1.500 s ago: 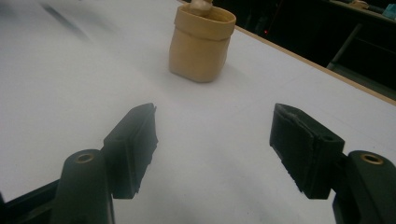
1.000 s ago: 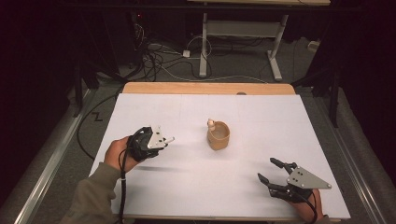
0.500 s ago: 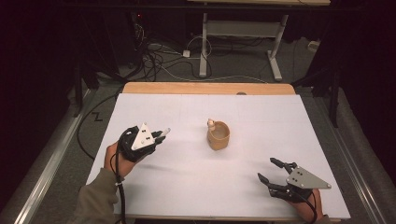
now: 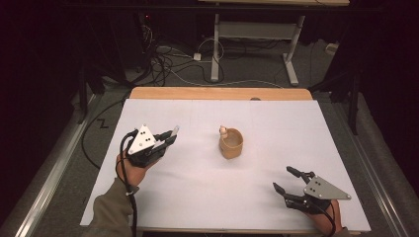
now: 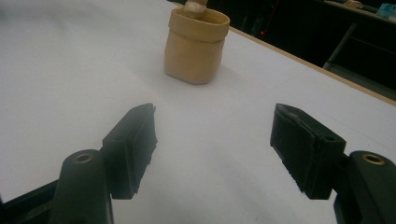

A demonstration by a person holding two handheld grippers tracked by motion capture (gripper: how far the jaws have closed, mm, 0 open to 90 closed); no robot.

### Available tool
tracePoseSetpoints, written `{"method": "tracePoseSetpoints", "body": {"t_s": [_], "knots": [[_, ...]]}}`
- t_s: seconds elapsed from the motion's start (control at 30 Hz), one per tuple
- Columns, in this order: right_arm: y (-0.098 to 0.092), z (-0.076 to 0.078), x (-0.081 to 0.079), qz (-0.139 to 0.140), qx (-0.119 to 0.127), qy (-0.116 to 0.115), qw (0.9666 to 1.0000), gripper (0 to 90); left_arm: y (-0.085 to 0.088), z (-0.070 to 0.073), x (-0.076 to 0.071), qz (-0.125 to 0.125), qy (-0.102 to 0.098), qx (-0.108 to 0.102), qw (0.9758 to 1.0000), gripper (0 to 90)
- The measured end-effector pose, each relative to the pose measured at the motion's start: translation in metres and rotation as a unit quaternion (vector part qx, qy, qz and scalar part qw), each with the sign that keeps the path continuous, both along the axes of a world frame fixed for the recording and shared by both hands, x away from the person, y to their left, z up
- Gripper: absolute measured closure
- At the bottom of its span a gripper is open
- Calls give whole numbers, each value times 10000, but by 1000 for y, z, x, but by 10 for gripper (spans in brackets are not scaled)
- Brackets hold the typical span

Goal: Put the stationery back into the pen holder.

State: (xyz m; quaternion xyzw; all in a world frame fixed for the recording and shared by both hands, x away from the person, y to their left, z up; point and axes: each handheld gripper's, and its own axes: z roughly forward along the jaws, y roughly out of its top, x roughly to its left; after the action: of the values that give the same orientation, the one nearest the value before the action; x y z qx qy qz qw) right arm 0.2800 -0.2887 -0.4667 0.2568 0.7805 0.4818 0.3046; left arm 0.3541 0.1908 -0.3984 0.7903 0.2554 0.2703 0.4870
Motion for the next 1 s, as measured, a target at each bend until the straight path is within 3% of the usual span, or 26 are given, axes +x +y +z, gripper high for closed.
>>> {"method": "tracePoseSetpoints", "body": {"t_s": [0.07, 0.23, 0.53, 0.93, 1.0], "knots": [[0, 0, 0, -9, 6, -12, 10000, 312, -1, 0, 1, -10, -28, -197, 9998, 756], [-1, 0, 0, -25, 21, 6, 10000, 312, -7, 0, 2, -20, -117, -452, 9989, 756], [-1, 0, 0, -29, 11, -10, 10000, 312, -25, 0, 6, -171, -202, -978, 9949, 756], [-1, 0, 0, -22, 23, -17, 10000, 312, -55, 6, 13, -446, -336, -1207, 9911, 756], [-1, 0, 0, -22, 26, -16, 10000, 312, -59, 6, 14, -509, -328, -1311, 9895, 756]]}}
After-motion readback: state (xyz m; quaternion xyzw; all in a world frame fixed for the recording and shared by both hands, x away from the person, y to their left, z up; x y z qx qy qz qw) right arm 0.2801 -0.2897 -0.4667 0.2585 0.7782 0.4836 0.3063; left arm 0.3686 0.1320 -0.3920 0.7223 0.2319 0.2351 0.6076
